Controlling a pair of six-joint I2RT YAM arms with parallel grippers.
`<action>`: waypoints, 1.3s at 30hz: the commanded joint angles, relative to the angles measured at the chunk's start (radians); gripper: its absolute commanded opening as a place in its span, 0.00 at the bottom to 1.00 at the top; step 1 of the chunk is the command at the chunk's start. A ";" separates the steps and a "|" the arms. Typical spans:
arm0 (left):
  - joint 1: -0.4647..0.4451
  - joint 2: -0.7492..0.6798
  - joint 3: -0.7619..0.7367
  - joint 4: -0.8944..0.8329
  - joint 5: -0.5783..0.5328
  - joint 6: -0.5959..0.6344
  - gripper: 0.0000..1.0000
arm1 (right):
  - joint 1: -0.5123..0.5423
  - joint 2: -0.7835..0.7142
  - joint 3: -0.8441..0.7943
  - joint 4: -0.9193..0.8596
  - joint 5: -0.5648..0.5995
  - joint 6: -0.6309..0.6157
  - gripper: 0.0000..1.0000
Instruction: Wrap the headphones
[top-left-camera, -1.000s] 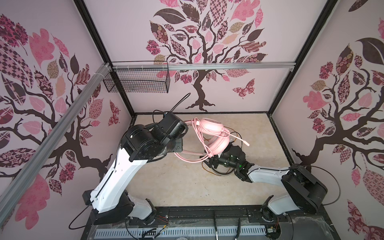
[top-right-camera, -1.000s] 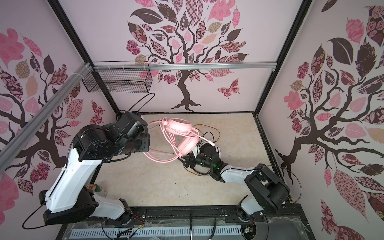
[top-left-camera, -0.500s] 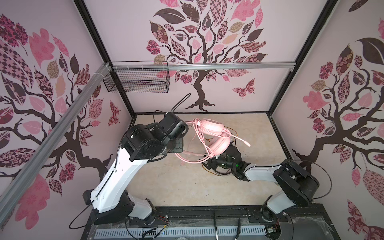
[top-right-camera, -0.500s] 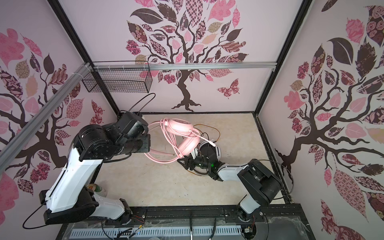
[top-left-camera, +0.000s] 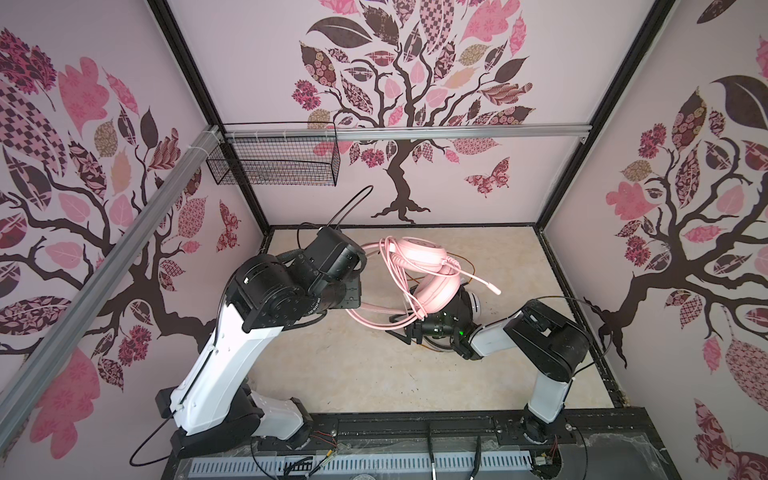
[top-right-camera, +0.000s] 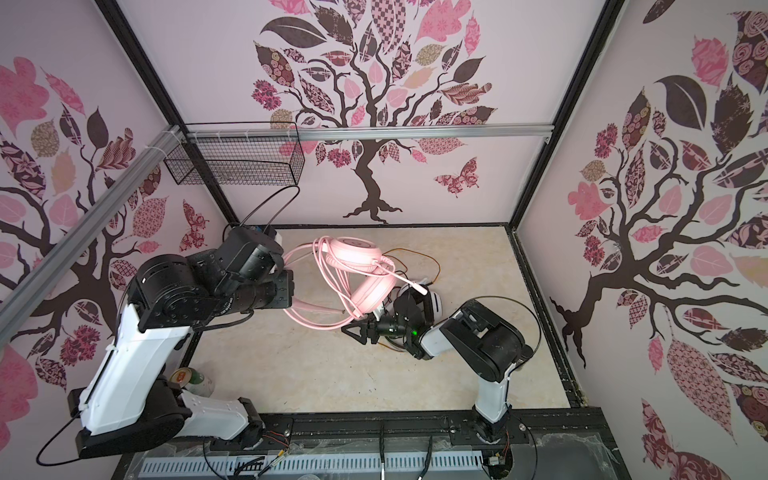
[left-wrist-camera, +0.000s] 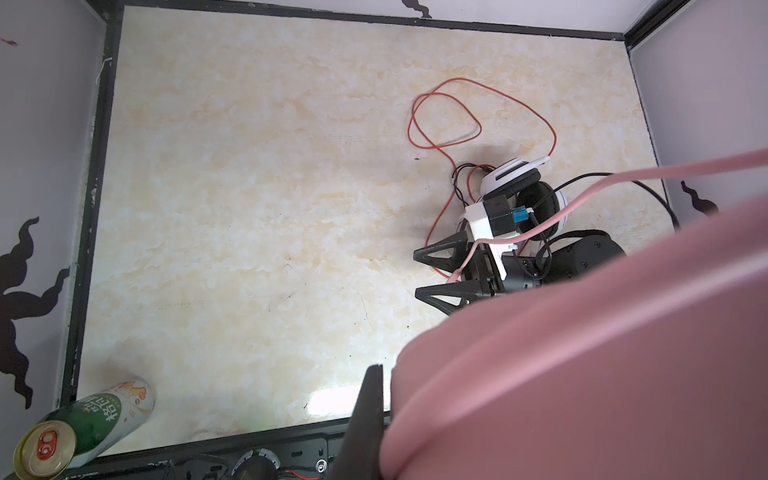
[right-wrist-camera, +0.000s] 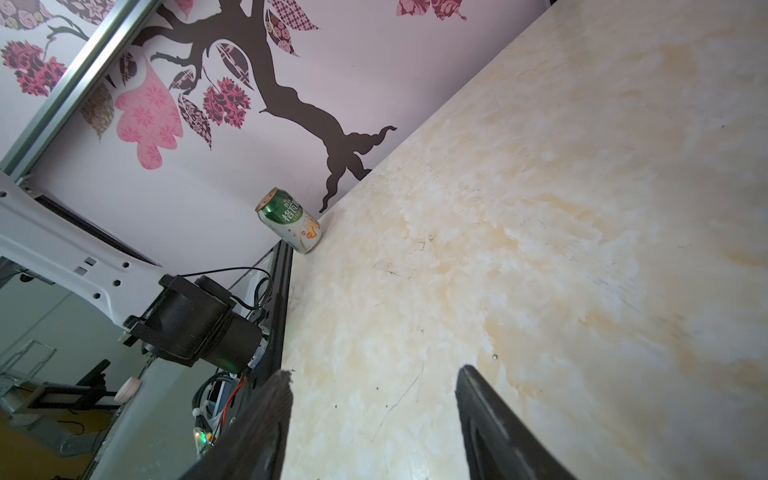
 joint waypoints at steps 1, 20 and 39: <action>0.005 -0.028 0.011 0.051 0.010 -0.029 0.00 | 0.006 0.015 0.005 0.082 -0.016 0.035 0.64; 0.005 -0.035 0.014 0.053 0.009 -0.030 0.00 | 0.018 0.019 0.049 -0.050 0.055 -0.027 0.65; 0.005 -0.046 0.011 0.054 0.000 -0.032 0.00 | 0.021 0.018 0.000 -0.023 0.037 -0.016 0.19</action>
